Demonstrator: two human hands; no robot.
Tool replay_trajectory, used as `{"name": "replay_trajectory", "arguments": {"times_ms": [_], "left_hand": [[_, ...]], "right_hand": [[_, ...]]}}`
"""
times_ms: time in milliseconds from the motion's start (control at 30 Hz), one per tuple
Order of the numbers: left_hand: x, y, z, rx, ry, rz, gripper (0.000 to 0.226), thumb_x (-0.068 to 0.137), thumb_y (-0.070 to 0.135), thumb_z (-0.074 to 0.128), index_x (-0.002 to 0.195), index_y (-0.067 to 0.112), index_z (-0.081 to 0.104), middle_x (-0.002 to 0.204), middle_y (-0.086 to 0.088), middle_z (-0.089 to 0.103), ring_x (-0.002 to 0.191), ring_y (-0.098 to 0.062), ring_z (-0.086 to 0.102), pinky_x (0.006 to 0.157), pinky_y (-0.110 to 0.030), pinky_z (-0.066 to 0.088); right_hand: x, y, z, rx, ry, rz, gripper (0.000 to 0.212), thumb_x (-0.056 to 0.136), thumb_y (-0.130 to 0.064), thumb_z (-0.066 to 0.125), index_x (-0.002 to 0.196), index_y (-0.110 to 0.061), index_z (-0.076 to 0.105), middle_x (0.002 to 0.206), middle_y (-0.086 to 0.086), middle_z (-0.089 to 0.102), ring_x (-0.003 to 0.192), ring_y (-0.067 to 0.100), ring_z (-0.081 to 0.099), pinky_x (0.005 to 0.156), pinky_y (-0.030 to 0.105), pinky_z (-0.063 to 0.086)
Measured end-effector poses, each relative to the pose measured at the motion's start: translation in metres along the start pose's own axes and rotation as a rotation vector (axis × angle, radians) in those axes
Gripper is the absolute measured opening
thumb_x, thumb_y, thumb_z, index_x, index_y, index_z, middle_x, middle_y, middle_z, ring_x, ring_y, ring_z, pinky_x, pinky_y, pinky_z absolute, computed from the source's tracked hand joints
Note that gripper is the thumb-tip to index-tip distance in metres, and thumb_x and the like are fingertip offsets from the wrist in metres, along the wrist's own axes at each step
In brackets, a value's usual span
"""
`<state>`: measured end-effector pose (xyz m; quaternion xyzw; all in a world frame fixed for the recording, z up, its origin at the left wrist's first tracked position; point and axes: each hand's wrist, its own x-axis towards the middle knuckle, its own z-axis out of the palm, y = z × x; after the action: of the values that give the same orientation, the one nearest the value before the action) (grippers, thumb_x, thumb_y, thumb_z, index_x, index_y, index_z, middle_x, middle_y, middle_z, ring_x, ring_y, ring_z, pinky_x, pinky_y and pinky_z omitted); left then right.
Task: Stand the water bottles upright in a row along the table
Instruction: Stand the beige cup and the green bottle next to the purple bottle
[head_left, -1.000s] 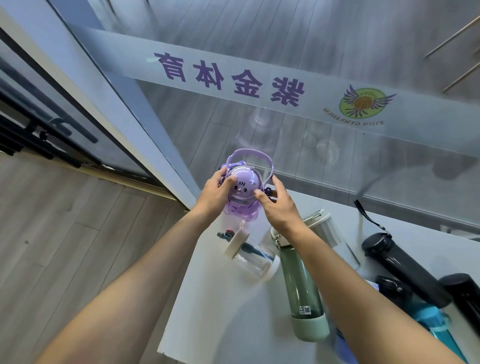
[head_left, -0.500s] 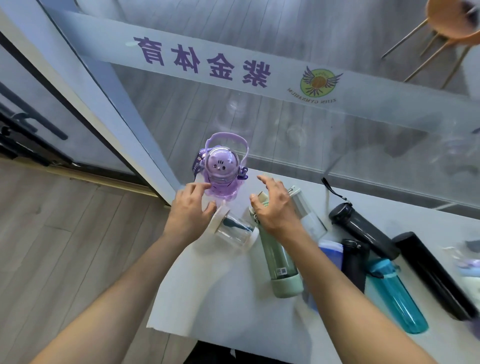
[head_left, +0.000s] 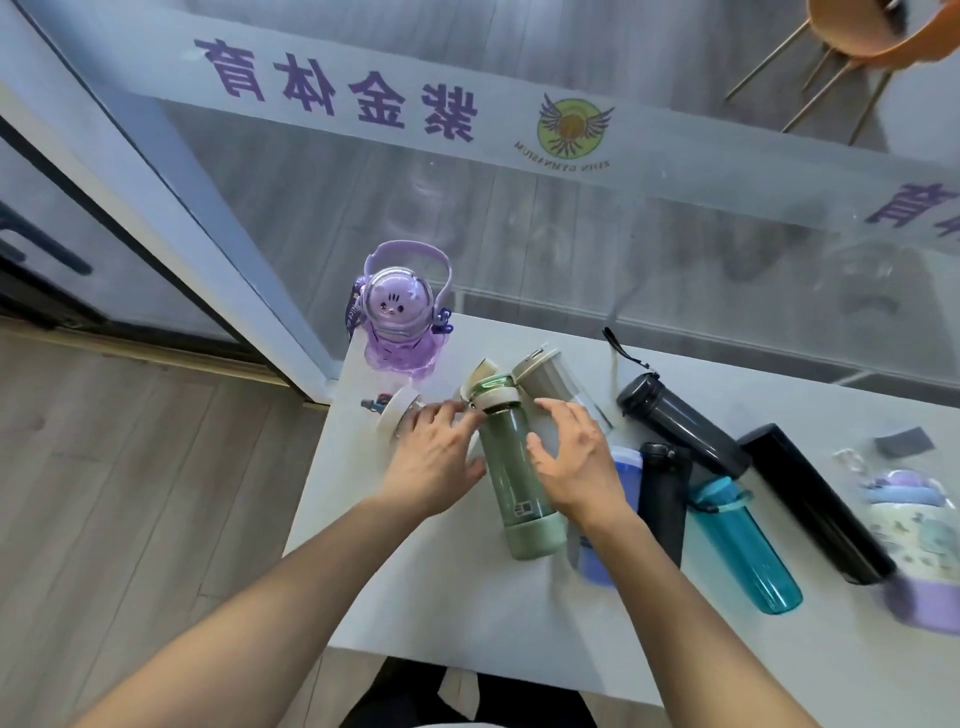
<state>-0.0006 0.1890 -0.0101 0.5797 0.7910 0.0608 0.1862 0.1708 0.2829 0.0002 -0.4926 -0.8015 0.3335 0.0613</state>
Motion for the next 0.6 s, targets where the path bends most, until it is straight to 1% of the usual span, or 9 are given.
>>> {"name": "replay_trajectory", "arguments": {"times_ms": [67,133,200,300,367,433,533,600], "left_hand": [[0.013,0.012,0.005,0.071,-0.024,0.014,0.062,0.083,0.052,0.058,0.139,0.03,0.04,0.142,-0.006,0.044,0.131,-0.03,0.038,0.108,-0.047,0.024],[0.027,0.021,0.009,0.123,-0.038,0.003,0.074,0.079,0.058,0.061,0.143,0.032,0.032,0.148,-0.006,0.037,0.134,-0.03,0.033,0.11,-0.048,0.02],[0.041,0.027,0.013,0.152,-0.061,-0.031,0.085,0.075,0.063,0.062,0.147,0.034,0.025,0.153,-0.006,0.029,0.138,-0.031,0.027,0.113,-0.049,0.018],[0.056,0.032,0.02,0.177,-0.101,-0.096,0.097,0.069,0.072,0.062,0.149,0.037,0.019,0.156,-0.007,0.021,0.14,-0.032,0.022,0.114,-0.051,0.016],[0.063,0.033,0.024,0.149,-0.126,-0.135,0.1,0.067,0.076,0.062,0.149,0.04,0.018,0.156,-0.005,0.022,0.141,-0.032,0.021,0.115,-0.053,0.016],[0.066,0.037,0.028,0.122,-0.137,-0.171,0.1,0.066,0.076,0.063,0.148,0.042,0.017,0.157,-0.003,0.021,0.142,-0.032,0.019,0.115,-0.056,0.012],[0.063,0.043,0.029,0.09,-0.128,-0.232,0.1,0.066,0.074,0.064,0.148,0.045,0.015,0.158,0.001,0.018,0.145,-0.032,0.015,0.115,-0.061,0.006],[0.056,0.044,0.03,0.094,-0.116,-0.26,0.098,0.067,0.076,0.061,0.148,0.046,0.014,0.159,0.002,0.017,0.145,-0.031,0.014,0.113,-0.064,0.004]], "right_hand": [[0.007,0.011,-0.004,-0.001,-0.009,0.003,0.047,0.093,-0.032,0.056,0.138,-0.024,0.052,0.134,0.0,0.054,0.126,0.02,0.047,0.111,0.036,0.036],[0.017,0.02,-0.009,-0.006,-0.024,-0.011,0.048,0.091,-0.032,0.056,0.138,-0.023,0.052,0.133,0.002,0.055,0.125,0.023,0.049,0.11,0.039,0.037],[0.031,0.027,-0.014,-0.028,-0.044,-0.026,0.048,0.091,-0.033,0.056,0.138,-0.025,0.052,0.132,0.003,0.055,0.122,0.025,0.051,0.107,0.043,0.04],[0.055,0.032,-0.019,-0.076,-0.049,-0.042,0.047,0.091,-0.034,0.057,0.138,-0.025,0.051,0.13,0.005,0.055,0.119,0.026,0.052,0.102,0.043,0.043],[0.073,0.033,-0.02,-0.115,-0.041,-0.06,0.05,0.09,-0.038,0.058,0.137,-0.024,0.05,0.128,0.006,0.055,0.118,0.028,0.052,0.101,0.044,0.043],[0.092,0.031,-0.02,-0.164,-0.054,-0.055,0.057,0.09,-0.044,0.059,0.141,-0.024,0.045,0.13,0.007,0.053,0.12,0.03,0.051,0.103,0.043,0.041],[0.117,0.028,-0.017,-0.249,-0.118,-0.022,0.072,0.086,-0.056,0.062,0.145,-0.024,0.036,0.134,0.01,0.048,0.123,0.033,0.047,0.102,0.043,0.038],[0.131,0.028,-0.011,-0.284,-0.167,0.004,0.08,0.083,-0.06,0.063,0.147,-0.023,0.031,0.135,0.011,0.046,0.125,0.034,0.046,0.103,0.044,0.036]]}}
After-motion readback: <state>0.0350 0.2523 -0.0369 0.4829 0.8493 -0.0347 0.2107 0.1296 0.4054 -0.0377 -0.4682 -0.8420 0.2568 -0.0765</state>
